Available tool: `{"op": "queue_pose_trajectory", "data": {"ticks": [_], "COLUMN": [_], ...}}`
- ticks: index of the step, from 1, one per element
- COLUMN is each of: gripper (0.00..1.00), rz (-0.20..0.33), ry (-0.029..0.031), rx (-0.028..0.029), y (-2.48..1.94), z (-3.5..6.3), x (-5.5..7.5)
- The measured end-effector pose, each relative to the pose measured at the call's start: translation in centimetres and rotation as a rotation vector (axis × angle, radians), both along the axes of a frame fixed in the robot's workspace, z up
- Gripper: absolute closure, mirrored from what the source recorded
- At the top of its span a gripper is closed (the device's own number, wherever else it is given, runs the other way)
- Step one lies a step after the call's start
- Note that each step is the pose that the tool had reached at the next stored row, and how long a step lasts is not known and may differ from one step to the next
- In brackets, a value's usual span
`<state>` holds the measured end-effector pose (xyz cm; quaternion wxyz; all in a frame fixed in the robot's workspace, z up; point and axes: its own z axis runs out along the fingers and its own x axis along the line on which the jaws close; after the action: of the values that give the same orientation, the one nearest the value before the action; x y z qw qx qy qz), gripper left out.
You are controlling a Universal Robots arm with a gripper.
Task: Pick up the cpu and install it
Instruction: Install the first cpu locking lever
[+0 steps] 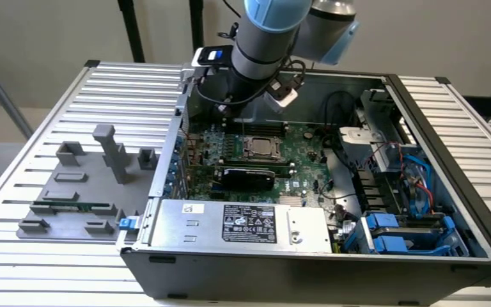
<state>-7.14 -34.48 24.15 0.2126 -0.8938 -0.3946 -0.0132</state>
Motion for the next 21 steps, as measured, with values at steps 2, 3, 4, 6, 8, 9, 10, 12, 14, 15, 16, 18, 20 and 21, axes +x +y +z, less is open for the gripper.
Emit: {"op": "queue_pose_trajectory", "data": {"ticks": [2,3,4,6,8,9,10,12,14,15,16,18,20,21], "gripper": [0.89,0.89,0.89,0.89,0.89,0.89,0.89,0.89,0.89,0.89,0.89,0.89,0.89,0.89], "rz": [0.0,0.0,0.0,-0.001,-0.001,-0.001,-0.001,-0.001,-0.001,0.0,0.0,0.0,-0.001,-0.001], "ry": [-0.0073,-0.0122,-0.0174,-0.0277,-0.0358,-0.0392,-0.0424,-0.0463,-0.0509,-0.0517,-0.0524,-0.0533,-0.0603,-0.0652], "rx": [0.0001,0.0003,0.0003,0.0001,-0.0001,-0.0006,-0.0015,-0.0085,-0.0238,-0.0278,-0.0284,-0.029,-0.0308,-0.0319], "y": [0.0,0.01,0.01,0.0,0.0,0.0,0.0,0.0,0.01,0.01,0.01,0.01,0.03,0.04], "z": [-0.03,-0.05,-0.07,-0.12,-0.2,-0.26,-0.33,-0.45,-0.55,-0.58,-0.59,-0.66,-0.82,-0.9], "x": [0.3,0.4,0.6,0.8,1.1,1.2,1.3,1.4,1.4,1.4,1.4,1.4,1.4,1.4]}}
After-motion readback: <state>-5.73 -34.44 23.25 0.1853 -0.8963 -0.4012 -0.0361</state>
